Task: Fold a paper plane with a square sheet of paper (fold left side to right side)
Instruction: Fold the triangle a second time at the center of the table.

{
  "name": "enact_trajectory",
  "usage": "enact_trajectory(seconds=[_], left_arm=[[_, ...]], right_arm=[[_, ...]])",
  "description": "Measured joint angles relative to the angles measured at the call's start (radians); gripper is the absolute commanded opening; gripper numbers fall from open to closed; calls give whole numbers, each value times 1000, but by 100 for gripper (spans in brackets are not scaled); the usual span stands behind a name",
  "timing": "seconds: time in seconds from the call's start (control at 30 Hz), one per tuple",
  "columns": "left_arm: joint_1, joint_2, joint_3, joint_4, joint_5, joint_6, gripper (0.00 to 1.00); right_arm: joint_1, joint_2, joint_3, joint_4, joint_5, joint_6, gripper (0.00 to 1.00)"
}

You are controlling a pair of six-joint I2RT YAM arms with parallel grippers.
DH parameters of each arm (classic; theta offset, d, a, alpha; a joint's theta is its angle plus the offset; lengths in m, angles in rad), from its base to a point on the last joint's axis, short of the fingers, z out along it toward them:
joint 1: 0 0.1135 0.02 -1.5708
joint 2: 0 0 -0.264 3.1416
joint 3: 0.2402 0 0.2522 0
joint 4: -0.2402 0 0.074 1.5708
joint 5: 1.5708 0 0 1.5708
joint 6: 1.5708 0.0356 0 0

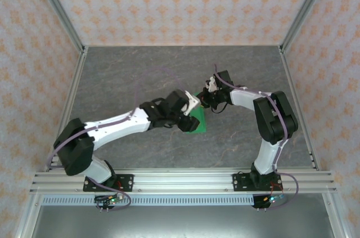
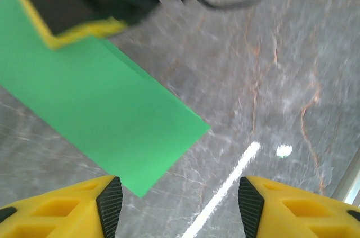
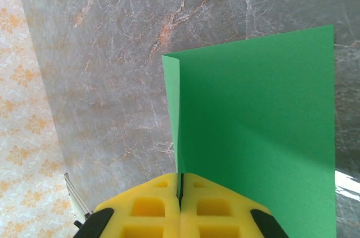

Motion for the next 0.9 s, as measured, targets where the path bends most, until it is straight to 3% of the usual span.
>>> enact_trajectory(seconds=[0.3, 0.63, 0.77, 0.9], left_arm=[[-138, 208, 108, -24, -177, -42, 66], [-200, 332, 241, -99, -425, -101, 67], [-210, 373, 263, -123, -475, -116, 61], [-213, 400, 270, -136, -518, -118, 45]], right_arm=[[0, 0, 0, -7, 0, 12, 0], [0, 0, 0, -7, 0, 23, 0], [0, 0, 0, -7, 0, 26, 0], [0, 0, 0, -7, 0, 26, 0]])
